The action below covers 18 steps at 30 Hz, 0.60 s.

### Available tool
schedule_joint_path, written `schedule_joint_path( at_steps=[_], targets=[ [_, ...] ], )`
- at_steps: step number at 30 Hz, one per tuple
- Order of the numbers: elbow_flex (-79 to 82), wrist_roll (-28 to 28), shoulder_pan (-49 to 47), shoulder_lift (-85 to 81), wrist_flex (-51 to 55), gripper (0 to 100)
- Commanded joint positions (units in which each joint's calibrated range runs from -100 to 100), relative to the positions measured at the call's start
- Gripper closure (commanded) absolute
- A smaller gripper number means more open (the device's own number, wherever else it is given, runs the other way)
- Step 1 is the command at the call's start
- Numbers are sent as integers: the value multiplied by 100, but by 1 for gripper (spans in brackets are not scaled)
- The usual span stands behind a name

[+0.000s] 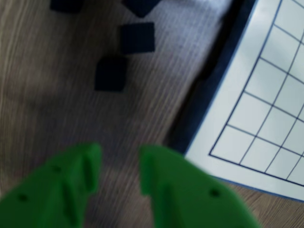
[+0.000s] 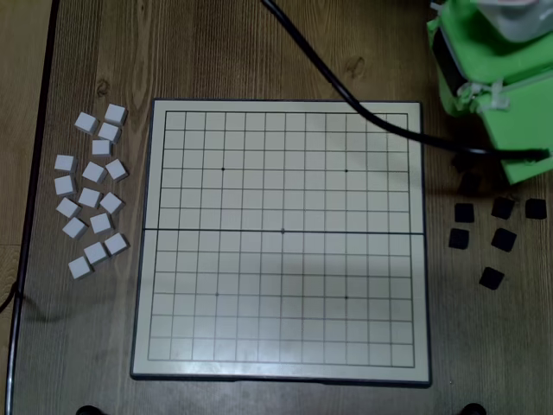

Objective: Grasp a Black stone and put it on the board on position (0,0).

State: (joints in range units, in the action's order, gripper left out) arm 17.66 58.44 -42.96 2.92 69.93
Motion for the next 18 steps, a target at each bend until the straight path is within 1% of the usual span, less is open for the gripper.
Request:
schedule_joint_path(
  at_steps=[1, 10, 18],
  targets=[
    [-85, 59, -69, 9, -135, 93],
    [-27, 332, -278, 255, -333, 92],
    [147, 425, -314, 305, -606, 91]
  ],
)
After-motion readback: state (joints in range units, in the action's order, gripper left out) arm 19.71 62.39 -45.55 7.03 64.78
